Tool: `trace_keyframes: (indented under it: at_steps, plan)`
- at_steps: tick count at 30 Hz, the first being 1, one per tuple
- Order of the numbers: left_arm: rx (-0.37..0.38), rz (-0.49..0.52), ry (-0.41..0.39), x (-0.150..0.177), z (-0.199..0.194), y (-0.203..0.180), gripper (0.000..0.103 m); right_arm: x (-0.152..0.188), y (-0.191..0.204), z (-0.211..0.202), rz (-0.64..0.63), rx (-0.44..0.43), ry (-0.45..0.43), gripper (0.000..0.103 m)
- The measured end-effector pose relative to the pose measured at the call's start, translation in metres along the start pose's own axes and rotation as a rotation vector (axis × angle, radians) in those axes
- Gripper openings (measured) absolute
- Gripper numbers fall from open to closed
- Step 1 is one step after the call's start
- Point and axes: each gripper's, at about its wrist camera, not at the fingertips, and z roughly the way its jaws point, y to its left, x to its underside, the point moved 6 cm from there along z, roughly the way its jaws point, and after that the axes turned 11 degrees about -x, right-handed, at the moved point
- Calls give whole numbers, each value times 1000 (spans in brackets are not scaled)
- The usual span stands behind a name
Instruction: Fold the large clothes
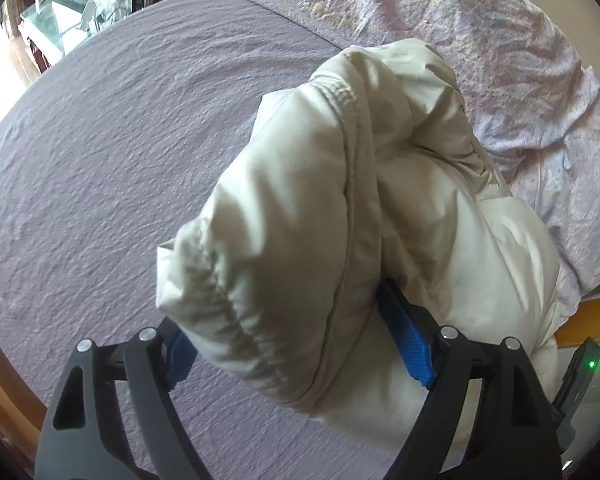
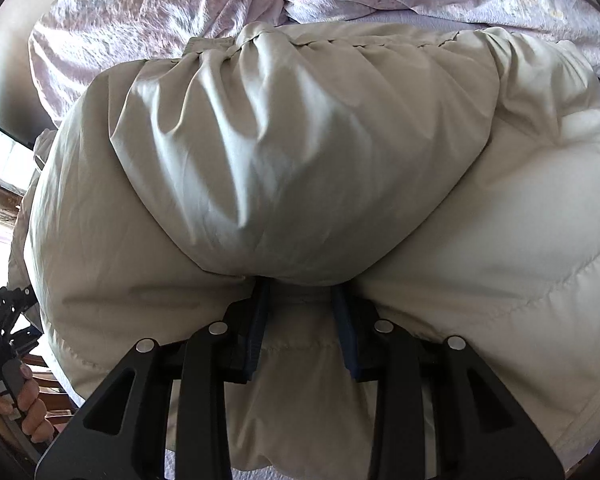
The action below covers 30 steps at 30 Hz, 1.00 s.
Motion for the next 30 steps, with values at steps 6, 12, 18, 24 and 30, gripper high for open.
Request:
trace_keyframes:
  at_steps: [6, 12, 18, 24, 30]
  plan:
    - [6, 2, 5, 0, 2, -1, 82, 7, 13, -22, 2, -51, -19, 33]
    - [14, -3, 7, -1, 2, 1, 82, 11, 10, -11, 23, -51, 11, 33]
    - [33, -9, -6, -3, 0, -2, 75, 5, 12, 2, -4, -11, 8, 33]
    - [46, -29, -25, -6, -4, -5, 55, 8, 11, 5, -15, -13, -18, 32]
    - [92, -15, -74, -10, -23, -11, 28, 21, 14, 3, -36, 2, -54, 32]
